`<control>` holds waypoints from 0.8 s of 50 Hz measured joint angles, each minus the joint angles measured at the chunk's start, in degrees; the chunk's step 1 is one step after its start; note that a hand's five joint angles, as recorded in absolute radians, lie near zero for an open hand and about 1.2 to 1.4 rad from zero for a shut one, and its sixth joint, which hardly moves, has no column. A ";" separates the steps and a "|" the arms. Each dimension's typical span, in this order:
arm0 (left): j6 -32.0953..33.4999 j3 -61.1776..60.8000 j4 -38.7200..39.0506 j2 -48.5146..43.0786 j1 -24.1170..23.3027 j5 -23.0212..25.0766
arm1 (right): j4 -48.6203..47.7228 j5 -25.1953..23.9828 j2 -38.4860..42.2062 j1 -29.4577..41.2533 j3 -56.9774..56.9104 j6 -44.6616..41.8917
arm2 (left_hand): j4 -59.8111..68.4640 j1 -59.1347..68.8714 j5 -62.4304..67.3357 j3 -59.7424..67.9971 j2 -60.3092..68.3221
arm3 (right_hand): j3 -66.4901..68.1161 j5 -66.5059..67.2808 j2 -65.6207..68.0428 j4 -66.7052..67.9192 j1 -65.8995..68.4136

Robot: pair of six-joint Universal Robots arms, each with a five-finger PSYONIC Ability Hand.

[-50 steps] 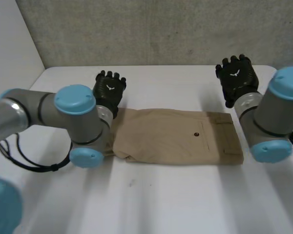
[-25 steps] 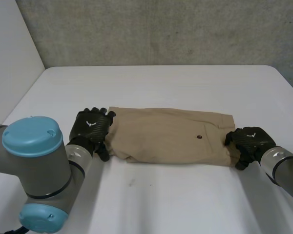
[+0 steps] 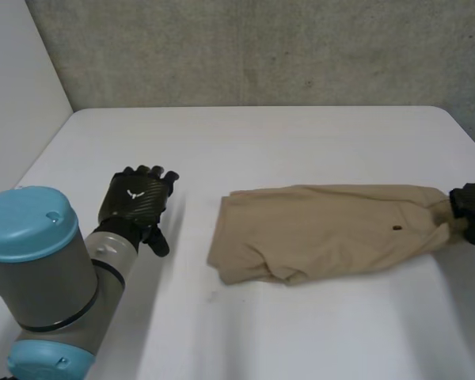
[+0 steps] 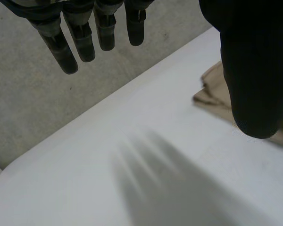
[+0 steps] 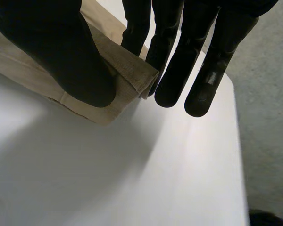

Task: Fold the shorts.

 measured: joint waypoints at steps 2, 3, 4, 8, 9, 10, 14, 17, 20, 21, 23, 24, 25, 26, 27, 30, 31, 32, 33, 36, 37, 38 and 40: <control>0.00 -0.66 -0.01 0.42 0.38 0.02 | 1.35 0.05 -0.23 0.77 -1.62 -2.57 | 0.00 0.00 0.00 0.00 0.00 | 0.00 0.00 0.33 0.00 0.17; 0.00 -0.78 -0.01 0.49 0.45 0.02 | 1.55 0.06 -0.29 1.07 -1.99 -3.01 | 0.00 0.00 0.00 0.00 0.00 | 0.00 0.00 0.33 0.00 0.60; -0.01 -1.11 -0.02 0.66 0.66 0.03 | 2.04 0.10 -0.42 2.04 -2.96 -3.92 | 0.00 0.00 0.00 0.00 0.00 | 0.00 0.00 0.33 0.00 1.17; -0.06 -1.68 0.01 0.91 1.12 0.06 | 3.06 0.03 -0.91 9.16 -7.80 -4.74 | 0.00 0.00 0.00 0.00 0.00 | 0.00 0.00 0.63 0.00 2.38; -0.06 -1.68 0.01 0.91 1.12 0.06 | 3.06 0.03 -0.91 9.16 -7.80 -4.74 | 0.00 0.00 0.00 0.00 0.00 | 0.00 0.00 0.63 0.00 2.38; -0.07 -1.75 0.03 0.91 1.22 0.06 | 3.17 -0.08 -1.00 12.91 -9.87 -4.04 | 0.00 0.00 0.00 0.00 0.00 | 0.00 0.00 0.63 0.00 2.38; -0.08 -1.67 0.10 0.91 1.15 0.07 | 2.78 -0.68 -0.05 22.00 -12.98 -2.70 | 0.00 0.00 0.00 0.00 0.00 | 0.00 0.93 0.88 0.00 3.13; -0.08 -1.50 0.14 0.93 1.02 0.05 | 2.19 -1.67 2.13 28.91 -14.63 -2.43 | 0.00 0.00 0.00 0.00 0.00 | 0.00 1.03 0.88 0.00 3.42; -0.08 -1.12 0.16 0.96 0.89 0.01 | 1.23 -3.58 5.79 36.93 -16.37 -2.60 | 0.00 0.00 0.00 0.00 0.00 | 0.00 1.13 0.88 0.00 3.69; -0.08 -1.03 0.16 0.97 0.88 0.00 | 0.96 -4.16 6.76 38.67 -16.73 -2.68 | 0.00 0.00 0.00 0.00 0.00 | 0.00 1.27 0.88 0.00 3.69; -0.08 -0.81 0.16 1.01 0.89 0.00 | 0.53 -5.87 9.05 41.70 -17.25 -2.84 | 0.00 0.00 0.00 0.00 0.00 | -2.89 -0.76 -2.17 -3.32 3.19; -0.08 -0.75 0.17 1.02 0.90 -0.02 | 0.45 -6.26 9.53 42.21 -17.33 -2.87 | 0.00 0.00 0.00 0.00 0.00 | -2.89 -0.76 -2.17 -3.32 3.19; -0.06 -0.57 0.16 1.08 0.94 -0.01 | 0.12 -7.79 11.54 44.05 -17.68 -2.95 | 0.00 0.00 0.00 0.00 0.00 | -10.41 -6.50 -9.97 -10.13 -1.80; -0.06 -0.54 0.16 1.08 0.94 -0.01 | 0.09 -7.96 11.77 44.23 -17.72 -2.95 | 0.00 0.00 0.00 0.00 0.00 | -10.41 -6.50 -9.97 -10.13 -1.80; -0.05 -0.40 0.16 1.14 0.98 -0.01 | -0.01 -8.69 12.81 44.99 -17.85 -2.93 | 0.00 0.00 0.00 0.00 0.00 | -10.41 -6.50 -9.97 -10.13 -1.80; -0.01 0.26 0.17 1.32 1.07 0.10 | -0.26 -10.40 14.95 46.32 -18.26 -2.33 | 0.00 0.00 0.00 0.00 0.00 | -46.76 -43.99 -46.64 -47.62 -33.57; 0.00 0.57 0.18 1.35 1.11 0.17 | -0.29 -10.56 14.90 46.38 -18.33 -1.71 | 0.00 0.00 0.00 0.01 0.00 | -53.36 -50.26 -52.72 -53.89 -38.36; 0.00 0.71 0.19 1.36 1.12 0.20 | -0.32 -10.58 14.78 46.36 -18.35 -1.37 | 0.00 0.00 0.00 0.00 0.00 | -53.36 -50.26 -52.72 -53.89 -38.36; 0.01 1.13 0.21 1.36 1.15 0.28 | -0.37 -10.51 14.36 46.22 -18.39 -0.33 | 0.00 0.00 0.00 0.01 0.00 | -55.20 -51.13 -54.38 -54.90 -39.17; 0.01 2.66 0.29 1.27 1.17 0.42 | -0.62 -9.89 12.29 44.86 -18.36 4.63 | 0.00 0.00 0.00 0.00 0.00 | -55.26 -51.24 -54.43 -54.90 -39.17; -0.01 3.75 0.33 1.11 1.10 0.46 | -0.81 -9.42 10.95 43.53 -18.17 8.19 | 0.00 -0.01 0.00 0.00 0.00 | -55.26 -51.24 -54.43 -54.90 -39.17; -0.02 4.64 0.35 0.94 1.02 0.46 | -0.94 -9.20 10.25 42.75 -18.04 10.11 | 0.00 0.00 0.00 0.00 0.00 | -55.26 -51.24 -54.43 -54.90 -39.17; -0.07 6.42 0.40 0.40 0.73 0.47 | -1.32 -8.58 8.08 40.16 -17.50 16.03 | 0.00 0.00 0.00 0.00 0.00 | -55.26 -51.24 -54.43 -54.90 -39.17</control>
